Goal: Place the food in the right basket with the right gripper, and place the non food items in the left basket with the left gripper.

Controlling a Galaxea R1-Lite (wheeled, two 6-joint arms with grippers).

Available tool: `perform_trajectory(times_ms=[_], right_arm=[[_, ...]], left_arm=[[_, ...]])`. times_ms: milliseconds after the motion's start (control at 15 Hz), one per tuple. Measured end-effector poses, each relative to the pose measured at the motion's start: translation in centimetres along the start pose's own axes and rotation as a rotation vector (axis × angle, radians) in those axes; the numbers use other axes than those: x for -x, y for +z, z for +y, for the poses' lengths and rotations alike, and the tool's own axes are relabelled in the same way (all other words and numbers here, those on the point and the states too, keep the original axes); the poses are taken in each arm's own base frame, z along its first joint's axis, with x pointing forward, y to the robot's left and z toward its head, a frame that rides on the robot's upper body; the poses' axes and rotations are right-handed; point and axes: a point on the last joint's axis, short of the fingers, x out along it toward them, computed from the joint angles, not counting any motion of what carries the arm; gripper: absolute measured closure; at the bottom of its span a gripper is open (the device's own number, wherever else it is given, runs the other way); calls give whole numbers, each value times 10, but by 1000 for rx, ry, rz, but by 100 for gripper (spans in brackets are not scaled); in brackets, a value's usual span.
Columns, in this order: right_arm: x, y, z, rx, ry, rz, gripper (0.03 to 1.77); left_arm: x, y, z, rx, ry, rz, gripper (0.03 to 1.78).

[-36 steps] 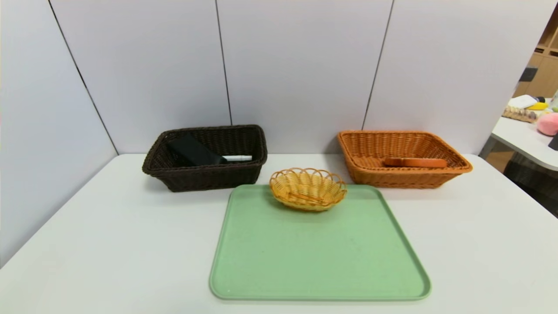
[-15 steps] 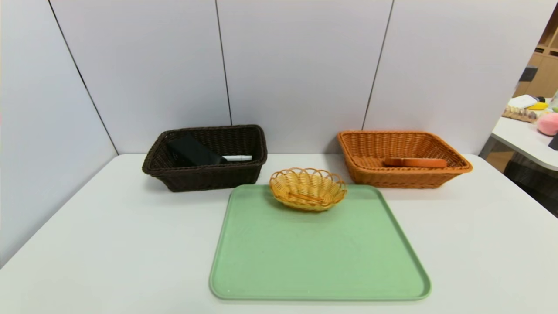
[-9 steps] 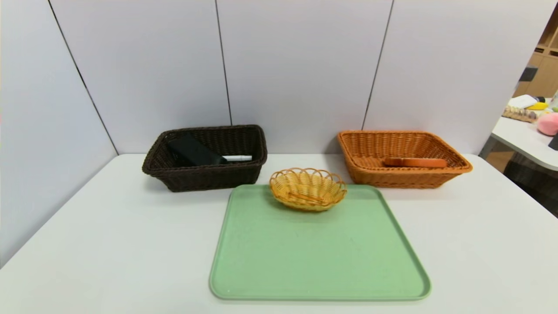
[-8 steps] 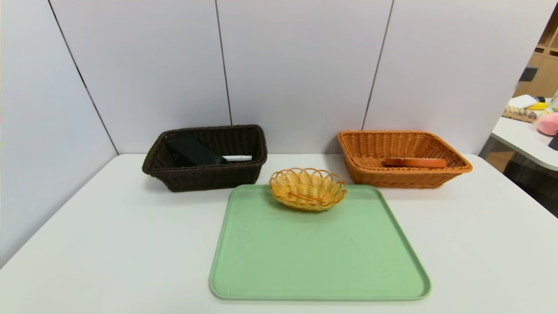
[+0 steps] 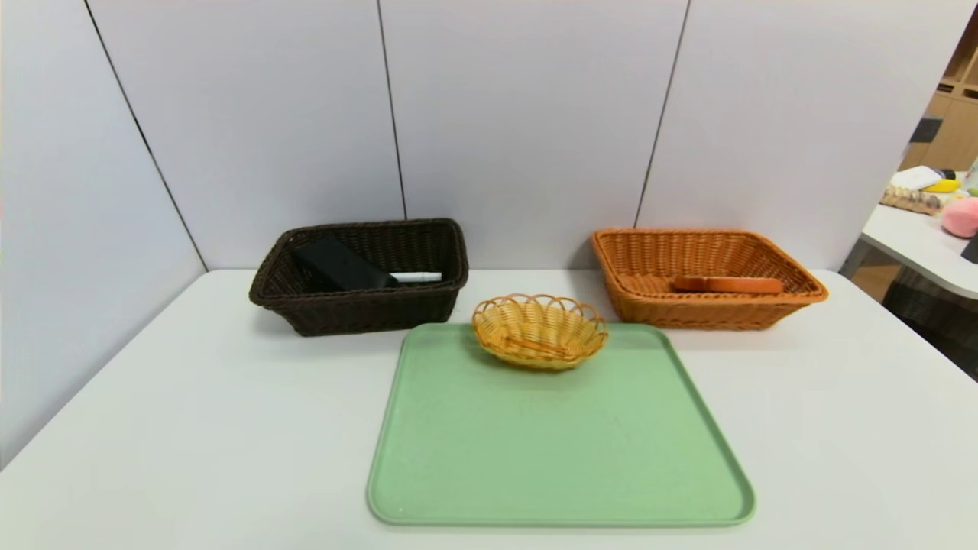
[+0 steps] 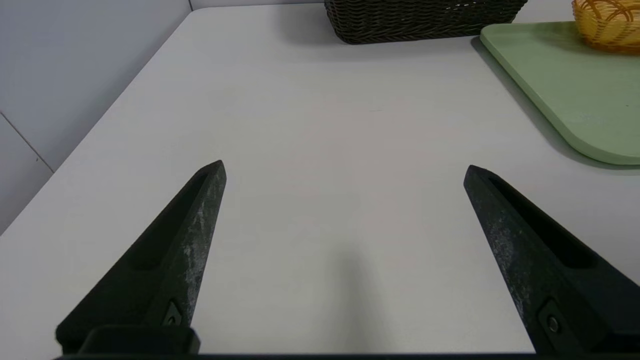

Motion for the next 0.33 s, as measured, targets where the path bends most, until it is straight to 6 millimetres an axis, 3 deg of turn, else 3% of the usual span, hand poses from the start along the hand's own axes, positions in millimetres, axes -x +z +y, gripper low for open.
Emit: perform_trajectory(times_ms=[333], right_arm=[[0,0,0,-19,-15,-2,10]], left_arm=[[0,0,0,0,0,0,12]])
